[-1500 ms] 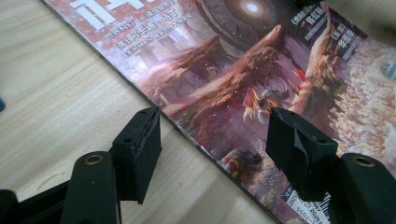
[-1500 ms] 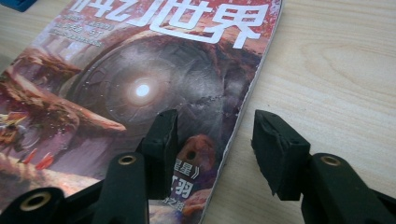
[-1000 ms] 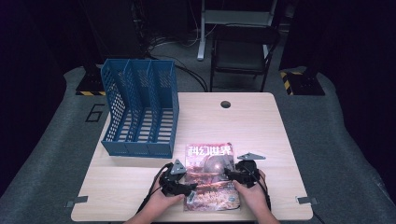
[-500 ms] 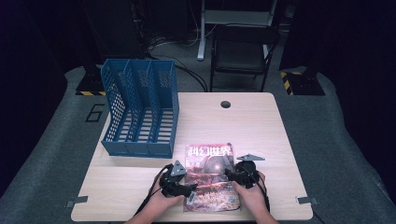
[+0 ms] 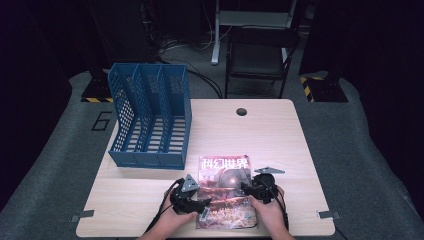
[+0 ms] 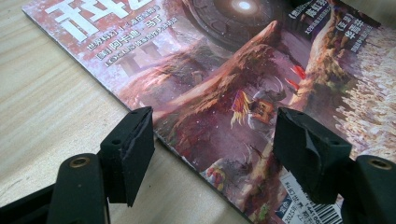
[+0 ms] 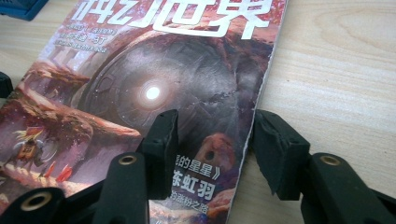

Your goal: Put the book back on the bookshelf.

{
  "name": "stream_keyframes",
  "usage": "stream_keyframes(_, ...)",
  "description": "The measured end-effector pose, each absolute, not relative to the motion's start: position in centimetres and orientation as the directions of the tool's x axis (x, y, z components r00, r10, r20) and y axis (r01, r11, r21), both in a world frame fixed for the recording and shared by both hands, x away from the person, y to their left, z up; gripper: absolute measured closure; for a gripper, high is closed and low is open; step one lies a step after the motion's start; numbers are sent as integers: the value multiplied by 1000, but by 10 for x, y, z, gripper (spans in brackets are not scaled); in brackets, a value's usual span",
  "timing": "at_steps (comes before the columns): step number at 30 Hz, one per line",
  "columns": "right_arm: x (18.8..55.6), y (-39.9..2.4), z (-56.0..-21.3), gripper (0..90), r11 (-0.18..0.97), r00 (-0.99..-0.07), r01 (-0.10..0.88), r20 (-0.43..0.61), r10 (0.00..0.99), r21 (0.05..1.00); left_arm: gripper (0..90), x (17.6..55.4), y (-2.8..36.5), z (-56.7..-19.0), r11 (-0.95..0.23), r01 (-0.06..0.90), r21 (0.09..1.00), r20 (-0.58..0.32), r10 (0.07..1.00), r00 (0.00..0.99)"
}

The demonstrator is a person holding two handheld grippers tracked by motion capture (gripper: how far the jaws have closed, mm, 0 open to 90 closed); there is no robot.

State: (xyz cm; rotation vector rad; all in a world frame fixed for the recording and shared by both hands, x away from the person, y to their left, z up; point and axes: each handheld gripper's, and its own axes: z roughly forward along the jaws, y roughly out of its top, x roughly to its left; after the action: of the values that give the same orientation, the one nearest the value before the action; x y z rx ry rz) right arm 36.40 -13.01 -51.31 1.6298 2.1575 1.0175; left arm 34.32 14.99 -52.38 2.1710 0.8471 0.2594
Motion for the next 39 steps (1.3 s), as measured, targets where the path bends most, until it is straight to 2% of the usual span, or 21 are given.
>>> stream_keyframes(2,363,-128,-513,498,132,-337,743,196,921,656,294,343,150,-524,-472,485,736,-83,648,757)
stream_keyframes(11,366,-136,-511,474,40,-307,766,310,900,641,294,343,151,-524,-471,489,734,-91,645,759)
stream_keyframes(16,363,-137,-503,484,18,-314,755,338,887,655,294,342,150,-525,-461,484,744,-90,649,755)
stream_keyframes(19,357,-136,-489,503,-14,-359,715,385,850,699,294,342,151,-526,-459,478,748,-85,649,756)
stream_keyframes(25,351,-128,-482,474,14,-402,698,376,835,716,294,340,152,-528,-444,469,764,-85,651,754)
stream_keyframes(29,356,-127,-486,469,25,-397,701,361,844,713,295,340,152,-528,-444,470,763,-87,650,755)
stream_keyframes(35,369,-136,-502,470,-30,-344,758,438,830,652,295,340,153,-529,-442,472,763,-94,646,757)
stream_keyframes(39,376,-139,-514,478,-13,-328,777,423,845,630,296,340,153,-529,-442,472,763,-93,648,756)
